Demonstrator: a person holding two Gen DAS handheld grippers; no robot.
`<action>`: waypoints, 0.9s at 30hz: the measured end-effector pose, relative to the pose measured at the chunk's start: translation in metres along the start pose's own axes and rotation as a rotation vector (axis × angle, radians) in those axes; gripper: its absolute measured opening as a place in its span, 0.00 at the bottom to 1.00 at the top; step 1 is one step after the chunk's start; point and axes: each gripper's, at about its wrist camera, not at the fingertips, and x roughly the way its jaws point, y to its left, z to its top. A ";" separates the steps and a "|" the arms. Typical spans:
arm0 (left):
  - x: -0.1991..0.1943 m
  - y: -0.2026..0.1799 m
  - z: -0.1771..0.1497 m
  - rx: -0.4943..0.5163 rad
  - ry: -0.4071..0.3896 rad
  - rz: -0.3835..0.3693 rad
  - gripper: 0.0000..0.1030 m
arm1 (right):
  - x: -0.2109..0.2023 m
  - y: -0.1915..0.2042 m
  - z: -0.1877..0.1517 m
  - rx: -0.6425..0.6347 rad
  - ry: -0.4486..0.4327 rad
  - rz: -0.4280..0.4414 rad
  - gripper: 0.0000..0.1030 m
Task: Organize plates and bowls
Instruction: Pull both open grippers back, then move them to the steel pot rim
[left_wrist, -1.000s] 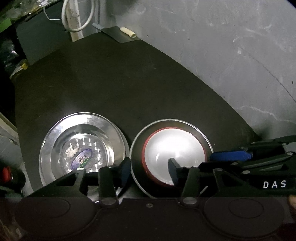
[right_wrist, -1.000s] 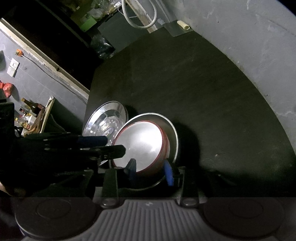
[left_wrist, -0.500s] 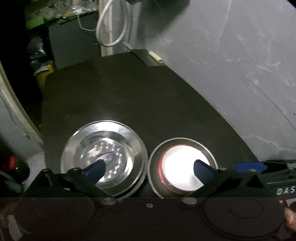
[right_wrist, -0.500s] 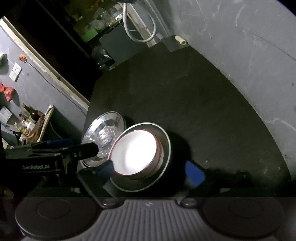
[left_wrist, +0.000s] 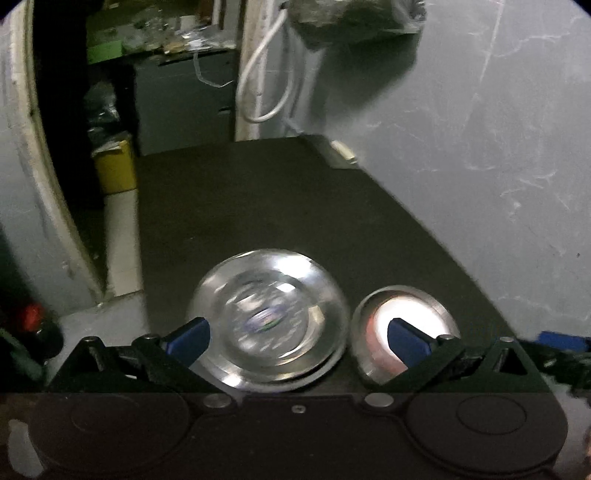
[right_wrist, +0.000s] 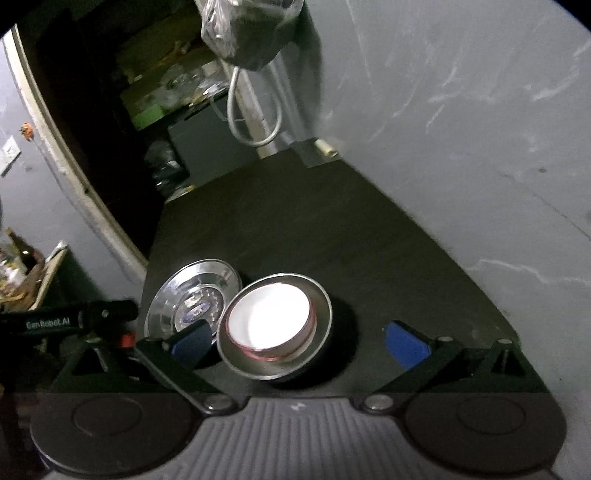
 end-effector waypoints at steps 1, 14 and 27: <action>-0.003 0.006 -0.002 0.002 0.014 0.020 0.99 | -0.006 0.007 -0.004 0.001 -0.004 -0.016 1.00; -0.026 0.064 -0.060 0.104 -0.076 0.090 0.99 | -0.079 0.069 -0.033 -0.153 -0.001 -0.167 1.00; -0.010 0.032 -0.069 0.113 -0.130 0.098 0.99 | -0.046 0.063 -0.048 -0.225 -0.011 -0.267 1.00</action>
